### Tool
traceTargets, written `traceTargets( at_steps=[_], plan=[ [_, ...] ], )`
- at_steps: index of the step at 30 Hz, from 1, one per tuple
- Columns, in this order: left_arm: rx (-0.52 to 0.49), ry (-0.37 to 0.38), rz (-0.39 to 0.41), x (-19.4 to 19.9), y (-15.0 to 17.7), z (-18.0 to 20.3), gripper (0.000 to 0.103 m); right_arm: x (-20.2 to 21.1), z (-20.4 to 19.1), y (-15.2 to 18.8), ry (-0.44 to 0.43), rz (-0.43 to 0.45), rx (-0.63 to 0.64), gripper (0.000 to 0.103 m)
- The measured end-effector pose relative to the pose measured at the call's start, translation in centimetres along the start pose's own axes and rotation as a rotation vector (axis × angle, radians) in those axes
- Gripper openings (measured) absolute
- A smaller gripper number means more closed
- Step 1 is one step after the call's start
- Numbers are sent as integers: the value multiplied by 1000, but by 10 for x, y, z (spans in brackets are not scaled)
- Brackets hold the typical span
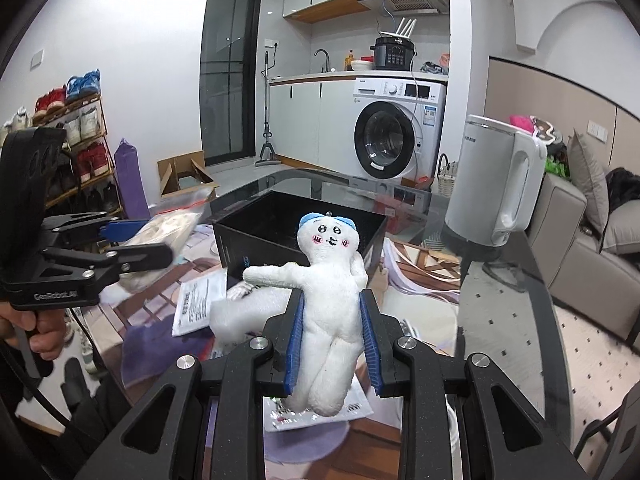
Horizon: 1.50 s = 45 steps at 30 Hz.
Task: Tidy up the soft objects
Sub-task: 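Carry the rope bag with the left gripper while the right carries the doll over the black box, then open the left gripper over the black box while the right releases the doll inside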
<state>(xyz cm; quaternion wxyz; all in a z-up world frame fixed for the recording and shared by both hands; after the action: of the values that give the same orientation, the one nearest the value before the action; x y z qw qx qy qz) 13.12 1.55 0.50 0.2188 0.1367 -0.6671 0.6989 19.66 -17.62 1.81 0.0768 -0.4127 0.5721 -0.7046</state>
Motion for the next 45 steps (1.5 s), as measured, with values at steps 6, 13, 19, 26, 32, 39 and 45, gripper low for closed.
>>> traceTargets(
  at_steps=[6, 13, 19, 26, 32, 39, 45],
  plan=[
    [-2, -19, 27, -20, -29, -9, 49, -11, 1, -16, 2, 9, -2, 26],
    [26, -25, 41, -51, -51, -23, 49, -39, 8, -38, -2, -9, -1, 26],
    [6, -36, 6, -81, -52, -27, 49, -66, 8, -47, 0, -34, 18, 26],
    [-7, -48, -21, -102, -49, -26, 50, -91, 8, -50, 7, -62, 22, 26],
    [-8, -52, -41, -118, -49, -30, 50, -114, 11, -48, 13, -98, 31, 26],
    [-11, -67, -51, -126, -47, -33, 50, -130, 4, -41, 14, -108, 33, 26],
    [5, -37, -69, -137, -45, -31, 50, -147, 5, -40, 31, -111, 56, 36]
  ],
)
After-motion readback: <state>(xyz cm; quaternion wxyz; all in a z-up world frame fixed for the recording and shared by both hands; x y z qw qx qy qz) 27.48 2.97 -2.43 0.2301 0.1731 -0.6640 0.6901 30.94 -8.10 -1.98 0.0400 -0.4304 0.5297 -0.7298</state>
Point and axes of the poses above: each gripper's, at about its wrist camera, not at the fingertips, and x roughly against the way its jaws point, z to its right, y to its underside, the point moved 9 cm from there along -x, roughly the way its jaws point, and after that the axes turned 2 degrees about z, right-handed, at the moved point
